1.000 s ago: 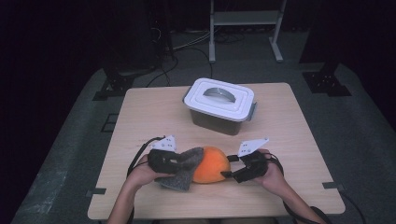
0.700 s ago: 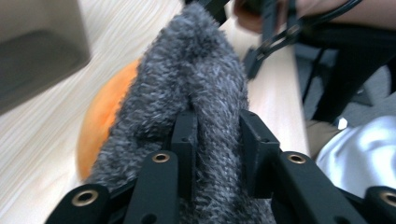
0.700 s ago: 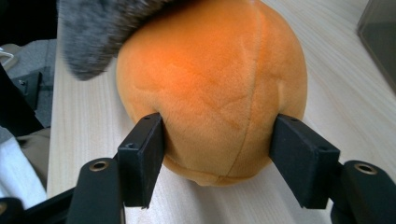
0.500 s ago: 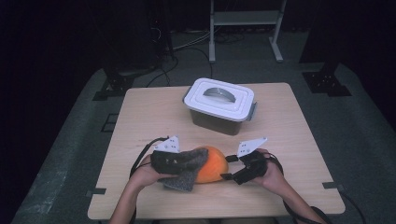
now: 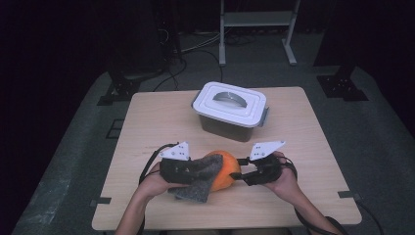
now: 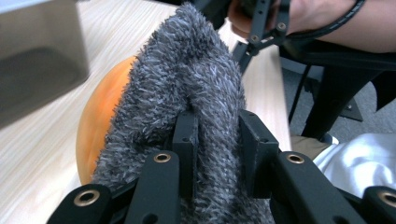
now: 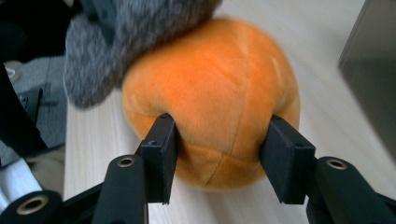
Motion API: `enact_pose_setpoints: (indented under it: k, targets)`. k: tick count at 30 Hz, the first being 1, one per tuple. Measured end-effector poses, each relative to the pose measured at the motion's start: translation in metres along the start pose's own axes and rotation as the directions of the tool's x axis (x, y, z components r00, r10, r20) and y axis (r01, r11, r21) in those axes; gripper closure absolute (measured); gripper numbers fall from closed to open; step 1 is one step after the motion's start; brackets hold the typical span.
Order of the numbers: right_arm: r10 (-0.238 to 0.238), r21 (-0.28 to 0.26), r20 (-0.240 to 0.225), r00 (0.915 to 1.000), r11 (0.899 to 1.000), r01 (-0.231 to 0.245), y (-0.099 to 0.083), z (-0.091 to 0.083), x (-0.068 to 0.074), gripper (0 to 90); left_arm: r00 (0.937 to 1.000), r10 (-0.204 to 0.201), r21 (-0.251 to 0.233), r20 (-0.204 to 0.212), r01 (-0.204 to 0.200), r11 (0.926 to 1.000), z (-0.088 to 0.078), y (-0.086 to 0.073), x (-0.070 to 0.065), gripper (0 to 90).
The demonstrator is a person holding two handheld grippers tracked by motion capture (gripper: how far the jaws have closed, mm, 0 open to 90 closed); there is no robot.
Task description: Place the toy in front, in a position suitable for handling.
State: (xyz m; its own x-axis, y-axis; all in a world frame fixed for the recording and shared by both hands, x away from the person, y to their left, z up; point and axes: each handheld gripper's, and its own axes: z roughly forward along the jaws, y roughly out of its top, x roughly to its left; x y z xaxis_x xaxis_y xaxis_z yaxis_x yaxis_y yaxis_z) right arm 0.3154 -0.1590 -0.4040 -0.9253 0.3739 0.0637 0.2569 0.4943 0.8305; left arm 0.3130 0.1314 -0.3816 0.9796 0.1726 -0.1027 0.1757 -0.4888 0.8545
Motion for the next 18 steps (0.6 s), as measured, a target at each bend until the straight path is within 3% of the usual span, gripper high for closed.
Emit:
enact_pose_setpoints:
  k: [3, 5, 9, 12, 14, 18]
  targets:
    - [-0.016, -0.002, 0.014, 0.9998, 1.0, 0.016, 0.001, -0.002, 0.002, 47.4, 0.9996, 0.024, 0.038, -0.01, -0.024, 0.999, 0.005, 0.002, -0.002, 70.6]
    - [-0.01, 0.013, 0.011, 0.9999, 1.0, 0.01, -0.002, 0.002, 0.001, 43.7, 0.9995, 0.014, 0.073, -0.028, -0.012, 0.9973, 0.008, -0.001, 0.0, 70.7]
    - [0.009, 0.011, -0.016, 0.9998, 1.0, -0.008, -0.004, 0.004, -0.001, 29.8, 0.9994, -0.02, 0.063, -0.028, 0.021, 0.9978, 0.003, -0.009, 0.007, 71.2]
    - [0.019, 0.023, -0.017, 0.9997, 1.0, -0.019, -0.005, 0.009, -0.003, 26.2, 0.9996, -0.018, 0.067, -0.021, 0.019, 0.9976, 0.005, -0.008, 0.006, 71.2]
    - [0.023, 0.023, -0.006, 0.9997, 0.999, -0.023, -0.005, 0.011, -0.003, 28.0, 0.9998, -0.014, 0.068, -0.016, 0.015, 0.9976, 0.006, -0.007, 0.005, 71.2]
    - [0.0, 0.019, 0.023, 0.9997, 1.0, -0.001, 0.001, 0.009, 0.003, 44.1, 0.9998, 0.017, 0.048, -0.01, -0.017, 0.9987, 0.006, 0.002, -0.002, 71.2]
